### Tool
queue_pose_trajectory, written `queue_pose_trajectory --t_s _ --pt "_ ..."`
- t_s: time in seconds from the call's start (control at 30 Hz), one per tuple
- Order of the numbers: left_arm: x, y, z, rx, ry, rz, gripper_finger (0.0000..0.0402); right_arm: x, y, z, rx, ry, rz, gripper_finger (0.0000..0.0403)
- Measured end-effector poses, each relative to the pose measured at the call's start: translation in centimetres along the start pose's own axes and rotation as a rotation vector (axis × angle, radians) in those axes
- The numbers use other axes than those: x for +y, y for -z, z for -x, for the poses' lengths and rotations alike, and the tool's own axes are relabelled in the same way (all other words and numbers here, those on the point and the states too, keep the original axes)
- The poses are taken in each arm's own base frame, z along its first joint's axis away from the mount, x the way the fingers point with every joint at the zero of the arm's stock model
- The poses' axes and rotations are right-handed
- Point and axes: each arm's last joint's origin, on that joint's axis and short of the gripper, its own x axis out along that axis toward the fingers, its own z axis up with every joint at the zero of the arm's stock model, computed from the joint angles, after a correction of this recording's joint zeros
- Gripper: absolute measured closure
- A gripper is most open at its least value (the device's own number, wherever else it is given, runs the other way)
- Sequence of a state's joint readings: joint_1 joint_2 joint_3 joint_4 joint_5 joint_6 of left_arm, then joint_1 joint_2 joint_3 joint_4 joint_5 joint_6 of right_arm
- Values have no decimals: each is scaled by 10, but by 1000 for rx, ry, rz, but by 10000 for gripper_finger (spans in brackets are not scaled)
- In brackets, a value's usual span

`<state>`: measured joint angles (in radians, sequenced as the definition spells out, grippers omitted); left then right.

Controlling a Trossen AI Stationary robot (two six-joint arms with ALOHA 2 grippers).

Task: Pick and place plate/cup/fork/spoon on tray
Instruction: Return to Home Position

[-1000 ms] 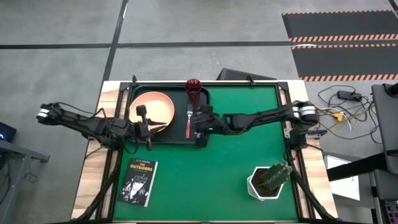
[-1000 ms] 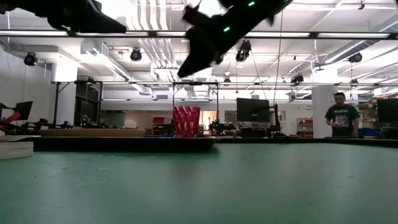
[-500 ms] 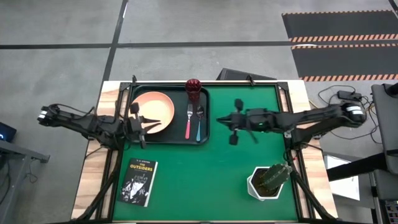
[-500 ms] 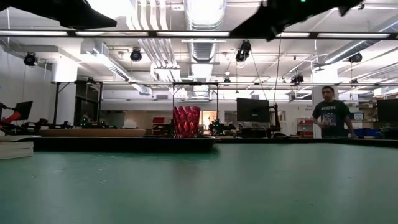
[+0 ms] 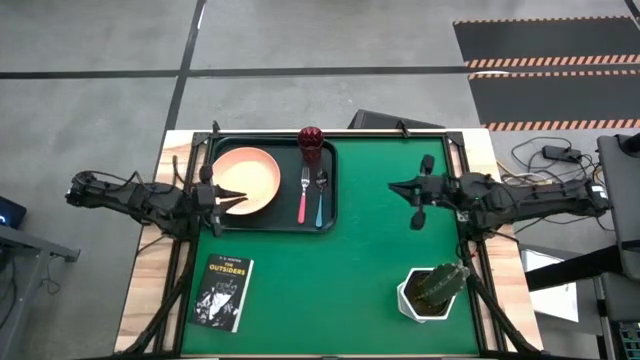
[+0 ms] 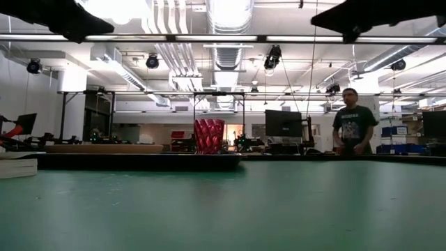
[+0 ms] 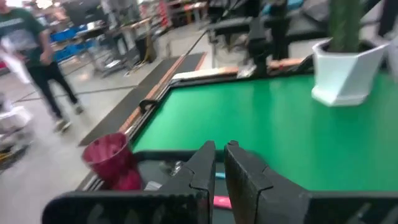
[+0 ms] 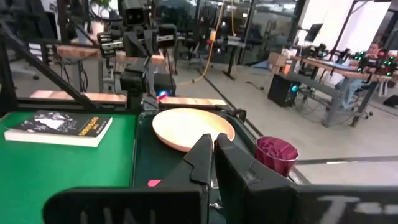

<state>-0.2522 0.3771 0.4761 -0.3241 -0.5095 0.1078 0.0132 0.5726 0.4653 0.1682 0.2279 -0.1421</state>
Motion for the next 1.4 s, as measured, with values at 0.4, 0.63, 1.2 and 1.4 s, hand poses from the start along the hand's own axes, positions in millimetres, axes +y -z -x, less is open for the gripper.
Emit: queue_pose_trajectory --t_s 0.4,0.63,1.2,1.4 --pt "-7 36 1 -21 121 82 386 -10 15 51 -195 30 -29 394" --pt "-4 47 12 -118 183 123 386 -11 30 63 -249 38 -40 394" --pt "-13 71 2 -183 183 176 386 -5 75 67 -265 41 -46 394" --pt "-21 90 -9 -231 181 190 386 -1 96 61 -172 31 -73 394"
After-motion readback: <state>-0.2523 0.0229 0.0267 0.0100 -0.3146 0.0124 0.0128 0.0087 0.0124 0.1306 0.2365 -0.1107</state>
